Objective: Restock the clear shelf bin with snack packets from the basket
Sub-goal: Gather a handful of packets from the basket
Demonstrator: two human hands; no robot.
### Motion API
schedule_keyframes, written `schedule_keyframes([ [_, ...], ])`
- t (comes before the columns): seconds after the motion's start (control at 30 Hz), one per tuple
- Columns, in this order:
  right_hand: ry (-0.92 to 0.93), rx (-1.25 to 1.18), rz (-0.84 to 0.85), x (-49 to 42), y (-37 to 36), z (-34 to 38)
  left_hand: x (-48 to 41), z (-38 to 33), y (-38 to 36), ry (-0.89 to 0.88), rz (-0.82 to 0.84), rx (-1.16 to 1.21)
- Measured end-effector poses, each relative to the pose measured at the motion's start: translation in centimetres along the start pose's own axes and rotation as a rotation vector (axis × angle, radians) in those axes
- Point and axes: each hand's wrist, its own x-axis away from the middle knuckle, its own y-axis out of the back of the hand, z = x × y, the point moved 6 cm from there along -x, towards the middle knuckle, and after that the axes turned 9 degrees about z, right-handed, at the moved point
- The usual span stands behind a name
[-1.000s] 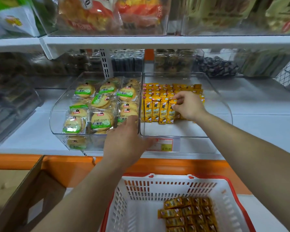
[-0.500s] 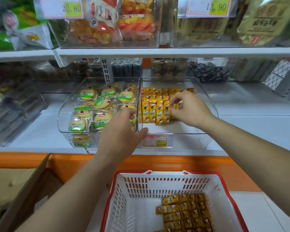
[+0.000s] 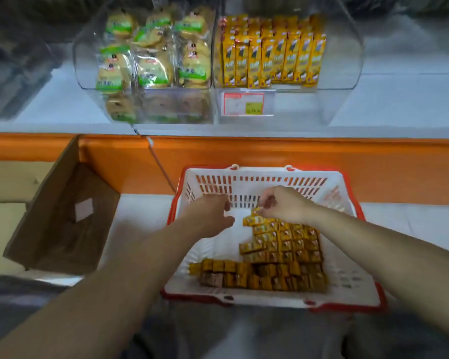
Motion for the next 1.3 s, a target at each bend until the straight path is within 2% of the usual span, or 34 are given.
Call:
schedule_keyframes([
  [0.2, -0.088, 0.000, 0.246, -3.8, -10.5, -5.6, -4.1, 4.8, -11.6, 0.108, 0.275, 0.089],
  [0.33, 0.025, 0.422, 0.255, -5.2, -13.1, -6.7, -5.4, 7.0, -15.8, 0.126, 0.399, 0.195],
  [0.5, -0.015, 0.510, 0.396, -6.4, -14.6, -8.6, -6.3, 6.8, -18.3, 0.068, 0.541, 0.143],
  [0.57, 0.001, 0.574, 0.405, -6.7, -14.9, -8.6, -6.6, 6.9, -18.3, 0.041, 0.522, 0.135],
  [0.8, 0.038, 0.741, 0.408, -7.2, -16.3, -8.1, -7.4, 7.8, -17.1, 0.060, 0.410, 0.328],
  [0.93, 0.023, 0.573, 0.388, -7.6, -16.1, -8.3, -7.4, 8.0, -16.8, 0.074, 0.309, 0.386],
  [1.1, 0.038, 0.420, 0.219, -7.8, -14.9, -8.7, -7.7, 8.5, -16.4, 0.134, 0.236, 0.437],
  [1.3, 0.001, 0.507, 0.418, -8.4, -16.0, -8.3, -8.2, 8.4, -16.5, 0.127, 0.273, 0.500],
])
